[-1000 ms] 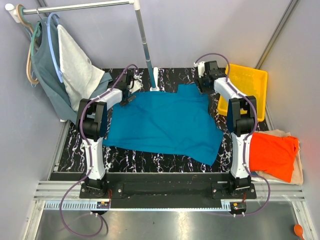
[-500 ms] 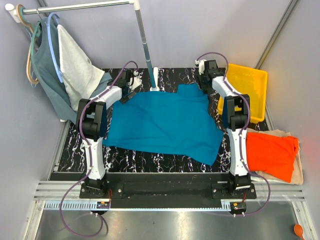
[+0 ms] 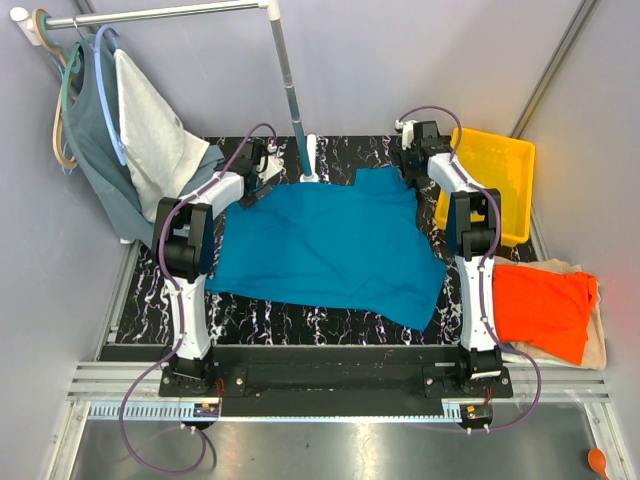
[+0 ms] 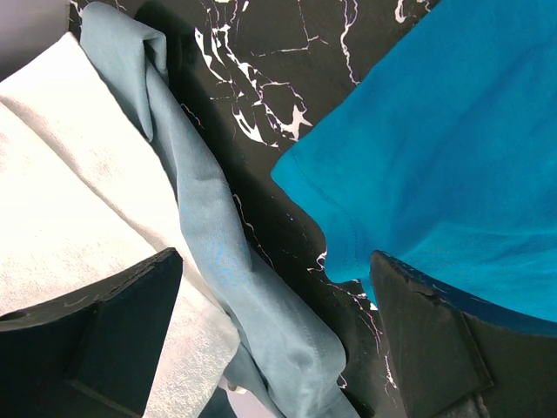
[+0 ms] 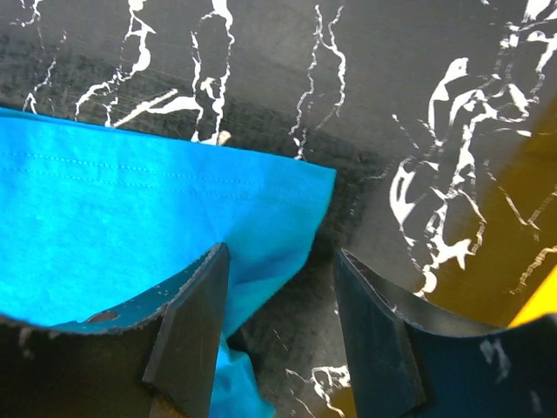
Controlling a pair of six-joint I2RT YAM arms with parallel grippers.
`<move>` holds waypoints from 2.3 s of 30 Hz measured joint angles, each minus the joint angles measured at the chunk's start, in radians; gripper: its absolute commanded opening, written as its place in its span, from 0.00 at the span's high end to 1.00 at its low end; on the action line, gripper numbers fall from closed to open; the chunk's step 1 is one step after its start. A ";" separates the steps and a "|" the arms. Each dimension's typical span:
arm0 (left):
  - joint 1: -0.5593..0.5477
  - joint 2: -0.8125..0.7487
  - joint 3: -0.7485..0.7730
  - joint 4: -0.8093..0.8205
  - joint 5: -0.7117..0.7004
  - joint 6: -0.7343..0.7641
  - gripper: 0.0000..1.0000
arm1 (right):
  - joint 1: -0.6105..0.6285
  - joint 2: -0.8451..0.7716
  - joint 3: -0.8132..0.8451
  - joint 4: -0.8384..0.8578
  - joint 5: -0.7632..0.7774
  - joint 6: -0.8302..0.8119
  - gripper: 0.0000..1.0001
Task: Fold and stack the t-shirts
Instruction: Flatten the tshirt out
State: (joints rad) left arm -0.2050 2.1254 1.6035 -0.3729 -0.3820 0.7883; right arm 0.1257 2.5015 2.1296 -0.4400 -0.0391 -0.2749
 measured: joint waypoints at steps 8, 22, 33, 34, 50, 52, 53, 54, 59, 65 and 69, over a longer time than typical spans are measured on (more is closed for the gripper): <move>0.000 0.000 0.000 -0.001 0.000 0.012 0.04 | -0.001 0.021 0.023 -0.003 -0.049 0.002 0.50; 0.017 0.000 0.014 -0.016 0.031 0.022 0.06 | 0.000 0.071 0.123 -0.086 -0.132 -0.065 1.00; 0.127 0.083 0.320 -0.247 0.339 0.019 0.18 | 0.000 0.063 0.103 -0.077 -0.138 -0.080 1.00; 0.133 0.110 0.364 -0.280 0.367 0.023 0.19 | -0.001 0.057 0.095 -0.077 -0.139 -0.081 1.00; 0.154 0.321 0.595 -0.569 0.529 0.063 0.30 | -0.001 -0.043 -0.064 -0.080 -0.167 -0.085 1.00; 0.154 0.334 0.602 -0.579 0.529 0.071 0.31 | -0.001 -0.057 -0.086 -0.080 -0.171 -0.086 1.00; 0.154 0.343 0.603 -0.580 0.529 0.073 0.31 | -0.001 -0.064 -0.098 -0.079 -0.173 -0.086 1.00; 0.155 0.347 0.612 -0.586 0.530 0.076 0.32 | -0.001 -0.070 -0.109 -0.078 -0.175 -0.087 1.00; 0.163 0.376 0.659 -0.600 0.527 0.083 0.45 | -0.001 -0.107 -0.166 -0.076 -0.183 -0.094 1.00; 0.169 0.394 0.681 -0.620 0.524 0.104 0.79 | 0.000 -0.171 -0.262 -0.080 -0.183 -0.119 1.00; 0.169 0.396 0.681 -0.626 0.524 0.109 0.94 | 0.000 -0.208 -0.307 -0.081 -0.183 -0.131 1.00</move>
State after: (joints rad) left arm -0.0364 2.5217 2.2845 -0.9993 0.1417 0.8978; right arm 0.1253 2.2940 1.8229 -0.5209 -0.2218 -0.4061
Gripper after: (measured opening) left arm 0.178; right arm 0.010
